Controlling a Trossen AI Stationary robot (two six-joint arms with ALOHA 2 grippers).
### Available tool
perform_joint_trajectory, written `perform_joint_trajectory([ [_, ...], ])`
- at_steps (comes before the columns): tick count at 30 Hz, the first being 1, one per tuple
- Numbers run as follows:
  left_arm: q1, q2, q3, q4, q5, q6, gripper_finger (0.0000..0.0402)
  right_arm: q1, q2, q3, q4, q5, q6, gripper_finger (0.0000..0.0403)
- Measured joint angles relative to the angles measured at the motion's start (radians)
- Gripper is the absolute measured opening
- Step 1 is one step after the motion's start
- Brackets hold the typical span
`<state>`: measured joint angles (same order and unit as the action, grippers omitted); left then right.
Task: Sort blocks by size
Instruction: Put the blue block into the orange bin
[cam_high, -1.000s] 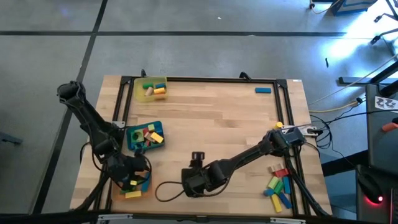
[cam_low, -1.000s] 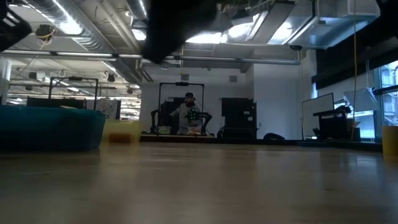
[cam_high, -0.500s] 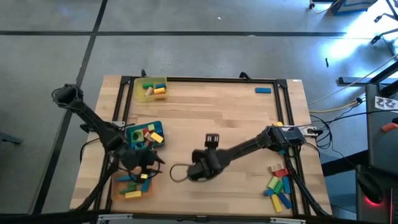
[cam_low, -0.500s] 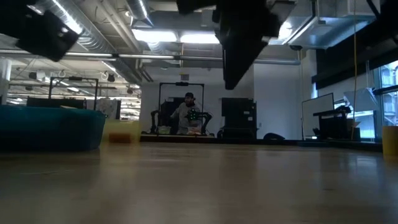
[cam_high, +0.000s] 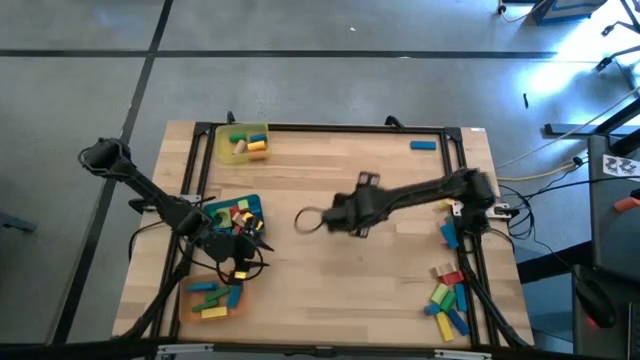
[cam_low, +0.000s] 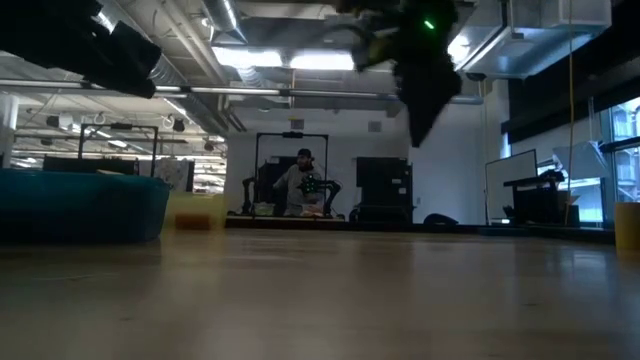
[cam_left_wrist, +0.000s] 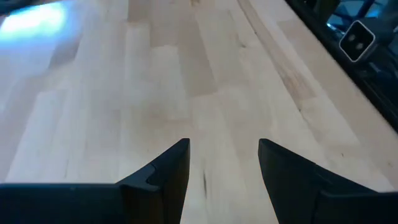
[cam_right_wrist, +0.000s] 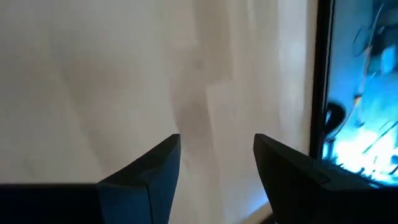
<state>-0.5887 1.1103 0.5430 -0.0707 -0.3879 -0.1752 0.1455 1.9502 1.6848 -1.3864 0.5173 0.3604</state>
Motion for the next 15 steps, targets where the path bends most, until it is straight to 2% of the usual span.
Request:
perform_joint_trajectory([
  [5, 0.047, 0.000, 0.000, 0.006, -0.001, 0.042, 0.0175, -0.143, -0.242, -0.325, 0.166, -0.071, 0.000, 0.0204],
  [8, 0.086, 0.000, 0.000, 0.007, 0.001, 0.072, 0.0175, -0.265, -0.361, -0.473, 0.243, -0.118, 0.001, 0.0204],
  [11, 0.129, 0.000, 0.000, 0.007, 0.003, 0.096, 0.0175, -0.397, -0.441, -0.561, 0.277, -0.122, 0.031, 0.0204],
  [15, 0.199, 0.000, 0.000, 0.009, 0.037, 0.120, 0.0175, -0.550, -0.479, -0.608, 0.286, -0.114, 0.081, 0.0204],
])
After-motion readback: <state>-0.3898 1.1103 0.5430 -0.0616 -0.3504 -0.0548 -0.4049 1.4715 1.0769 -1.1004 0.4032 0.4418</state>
